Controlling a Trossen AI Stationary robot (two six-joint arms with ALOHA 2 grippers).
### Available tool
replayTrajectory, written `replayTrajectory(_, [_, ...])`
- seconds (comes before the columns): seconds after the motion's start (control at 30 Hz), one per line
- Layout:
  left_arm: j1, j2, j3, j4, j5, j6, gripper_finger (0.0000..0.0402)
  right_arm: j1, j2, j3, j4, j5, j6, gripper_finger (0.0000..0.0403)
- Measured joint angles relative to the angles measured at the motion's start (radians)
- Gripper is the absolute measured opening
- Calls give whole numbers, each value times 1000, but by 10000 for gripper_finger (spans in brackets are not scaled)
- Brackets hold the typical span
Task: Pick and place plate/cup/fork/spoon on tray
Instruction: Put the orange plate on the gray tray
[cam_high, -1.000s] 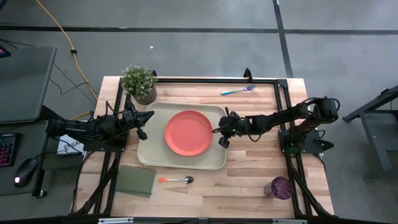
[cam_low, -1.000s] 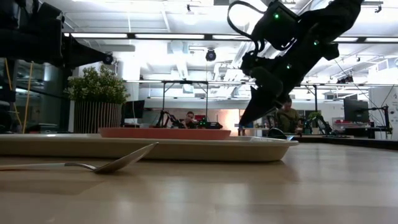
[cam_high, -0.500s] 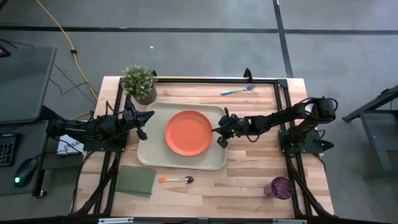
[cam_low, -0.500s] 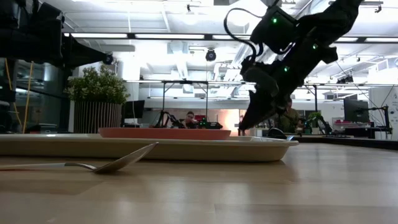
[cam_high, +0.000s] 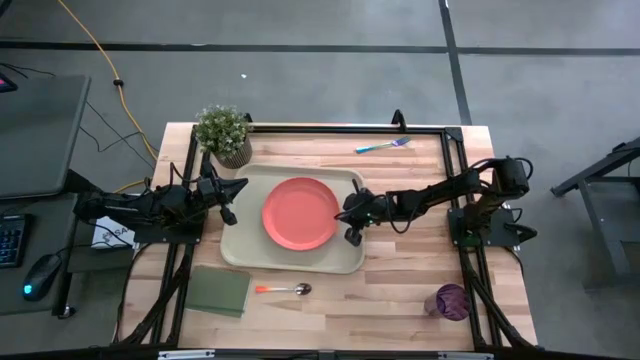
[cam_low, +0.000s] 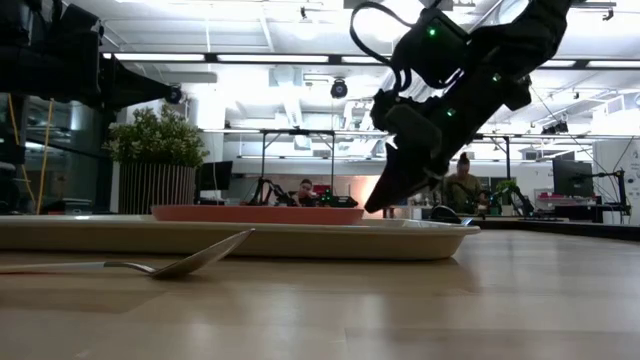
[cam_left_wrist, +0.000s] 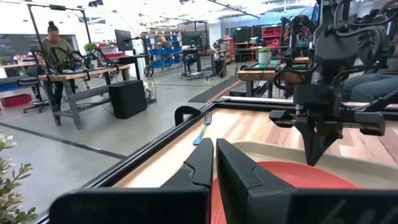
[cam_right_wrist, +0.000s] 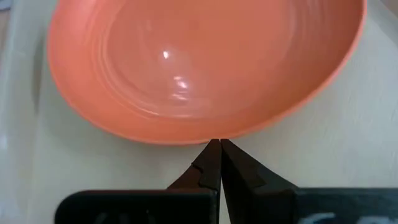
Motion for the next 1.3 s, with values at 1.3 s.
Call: replayTrajectory(1.3, [0, 0, 0, 0, 0, 0, 3, -41, 7, 0, 17, -42, -103, 0])
